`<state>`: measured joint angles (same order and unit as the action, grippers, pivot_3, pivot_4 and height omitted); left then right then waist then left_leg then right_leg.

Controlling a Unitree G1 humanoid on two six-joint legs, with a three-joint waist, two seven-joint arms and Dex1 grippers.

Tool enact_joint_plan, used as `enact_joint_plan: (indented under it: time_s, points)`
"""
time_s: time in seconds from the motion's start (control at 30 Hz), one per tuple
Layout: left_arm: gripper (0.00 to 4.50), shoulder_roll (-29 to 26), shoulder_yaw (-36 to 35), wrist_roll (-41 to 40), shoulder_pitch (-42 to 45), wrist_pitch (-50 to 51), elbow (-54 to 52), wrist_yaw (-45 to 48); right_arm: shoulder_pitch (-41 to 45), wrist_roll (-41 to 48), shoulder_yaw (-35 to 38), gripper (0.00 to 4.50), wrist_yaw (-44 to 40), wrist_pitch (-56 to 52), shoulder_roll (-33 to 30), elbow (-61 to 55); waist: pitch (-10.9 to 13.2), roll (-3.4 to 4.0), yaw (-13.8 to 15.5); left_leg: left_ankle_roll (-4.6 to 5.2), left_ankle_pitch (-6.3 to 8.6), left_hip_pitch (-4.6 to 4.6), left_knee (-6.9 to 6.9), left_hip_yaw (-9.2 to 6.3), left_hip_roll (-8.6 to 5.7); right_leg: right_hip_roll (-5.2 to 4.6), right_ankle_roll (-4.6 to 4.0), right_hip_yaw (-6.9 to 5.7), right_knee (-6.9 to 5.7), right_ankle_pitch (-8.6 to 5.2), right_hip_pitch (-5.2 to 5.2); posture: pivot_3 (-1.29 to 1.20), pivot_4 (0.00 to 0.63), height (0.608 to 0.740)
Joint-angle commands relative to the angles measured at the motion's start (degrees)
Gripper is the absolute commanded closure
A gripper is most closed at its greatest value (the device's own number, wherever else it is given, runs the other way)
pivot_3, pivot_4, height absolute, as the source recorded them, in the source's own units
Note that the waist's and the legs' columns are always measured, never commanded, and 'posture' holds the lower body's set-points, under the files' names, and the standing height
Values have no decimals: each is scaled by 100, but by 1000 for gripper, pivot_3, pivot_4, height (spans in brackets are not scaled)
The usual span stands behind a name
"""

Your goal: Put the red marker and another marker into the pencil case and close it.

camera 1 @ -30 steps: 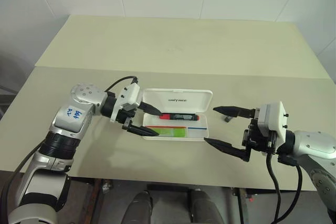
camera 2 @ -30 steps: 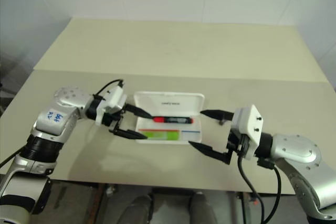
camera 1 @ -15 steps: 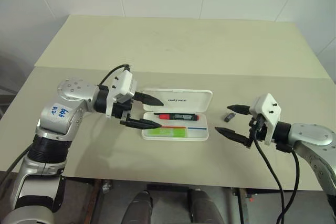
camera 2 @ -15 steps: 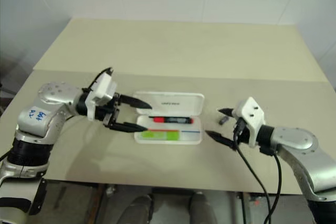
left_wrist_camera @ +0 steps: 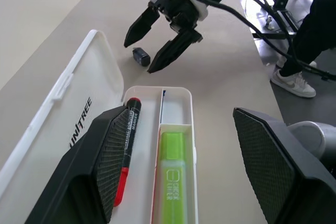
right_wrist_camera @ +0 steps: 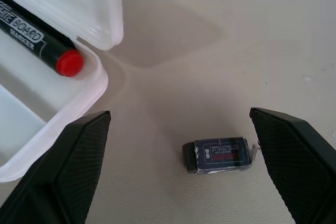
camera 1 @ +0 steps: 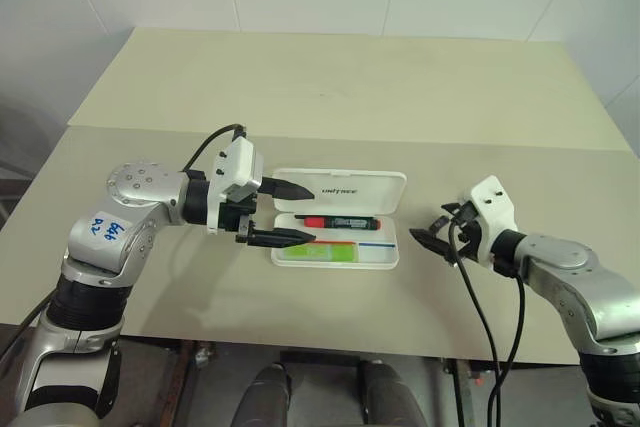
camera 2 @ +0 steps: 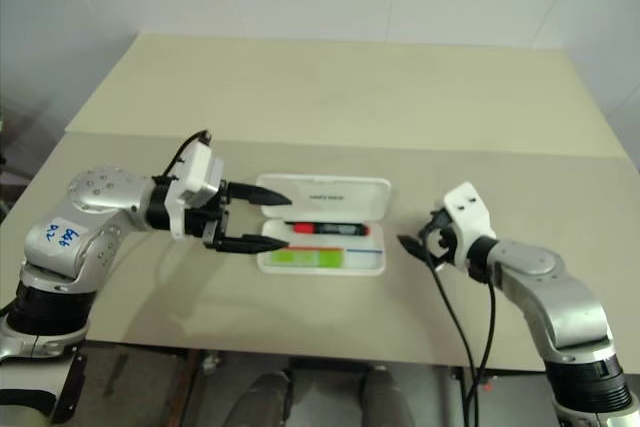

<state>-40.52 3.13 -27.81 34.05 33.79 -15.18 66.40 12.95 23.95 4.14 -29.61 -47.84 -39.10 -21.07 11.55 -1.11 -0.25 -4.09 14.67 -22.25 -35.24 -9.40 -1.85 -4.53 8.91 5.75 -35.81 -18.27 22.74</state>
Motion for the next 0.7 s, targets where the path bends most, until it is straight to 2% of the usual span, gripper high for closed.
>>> enact_joint_plan:
  time_s: [0.03,0.33,0.5,0.7]
  points:
    - [1109,-74,-148,-142,-3,3,-184,-43,25,-34,94,0,77,-15,20,-229,0,0,-2,0,0,0,0,0,0,0,0,0,0,0,0,0,150,740]
    - [1109,-30,-109,-150,-40,-37,-161,-81,244,-127,484,0,908,-925,202,-677,0,0,-5,0,0,0,0,0,0,0,0,0,-1,0,1,0,150,740]
    - [1109,2,-78,-159,-34,-35,-161,-84,347,-120,675,0,1658,-2252,735,-1256,0,0,-1,0,0,-1,3,0,1,1,0,1,0,0,4,0,150,740]
    - [1109,-7,-58,-160,-36,-32,-134,-51,717,-95,901,0,2056,-3485,1408,-1778,0,1,-17,0,0,0,4,0,1,1,-1,1,-2,0,5,0,150,740]
